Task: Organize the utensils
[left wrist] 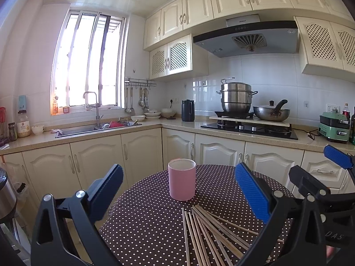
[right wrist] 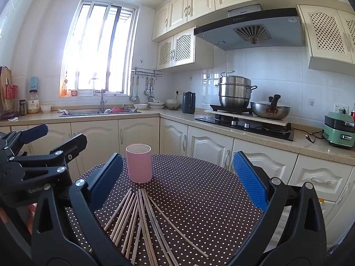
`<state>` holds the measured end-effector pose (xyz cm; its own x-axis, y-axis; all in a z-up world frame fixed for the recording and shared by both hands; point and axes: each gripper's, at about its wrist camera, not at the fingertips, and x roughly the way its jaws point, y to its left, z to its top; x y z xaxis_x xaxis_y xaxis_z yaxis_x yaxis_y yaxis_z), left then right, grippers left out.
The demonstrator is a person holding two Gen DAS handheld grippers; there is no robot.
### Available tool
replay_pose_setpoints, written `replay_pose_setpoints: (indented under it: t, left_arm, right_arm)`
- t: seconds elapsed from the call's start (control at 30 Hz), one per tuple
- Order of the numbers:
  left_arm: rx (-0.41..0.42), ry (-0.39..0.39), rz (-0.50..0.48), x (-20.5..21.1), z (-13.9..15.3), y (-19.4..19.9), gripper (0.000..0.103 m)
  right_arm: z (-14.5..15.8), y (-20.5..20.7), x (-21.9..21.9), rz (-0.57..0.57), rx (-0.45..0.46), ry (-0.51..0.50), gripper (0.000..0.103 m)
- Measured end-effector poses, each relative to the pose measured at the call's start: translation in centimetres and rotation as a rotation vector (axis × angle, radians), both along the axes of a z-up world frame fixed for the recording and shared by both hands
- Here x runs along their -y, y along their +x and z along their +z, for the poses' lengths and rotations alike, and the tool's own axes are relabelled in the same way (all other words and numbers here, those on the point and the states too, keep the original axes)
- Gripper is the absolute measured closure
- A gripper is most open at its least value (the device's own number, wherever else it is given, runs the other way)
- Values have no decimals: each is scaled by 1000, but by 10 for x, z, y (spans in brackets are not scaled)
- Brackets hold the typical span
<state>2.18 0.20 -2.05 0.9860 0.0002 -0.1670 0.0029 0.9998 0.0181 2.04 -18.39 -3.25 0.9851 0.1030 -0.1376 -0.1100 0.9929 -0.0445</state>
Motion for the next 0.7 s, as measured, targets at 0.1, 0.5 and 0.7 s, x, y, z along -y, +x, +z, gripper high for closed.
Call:
replay_pose_setpoints:
  t: [0.1, 0.5, 0.7]
  left_arm:
    - [-2, 0, 1, -1, 0, 2, 4]
    - [-7, -2, 2, 0, -1, 5, 4]
    - [-8, -2, 2, 0, -1, 5, 4]
  right_arm:
    - [0, 2, 0, 1, -3, 0, 6]
    - [-2, 6, -4, 4, -10, 0, 6]
    - [-2, 6, -4, 5, -11, -2, 6]
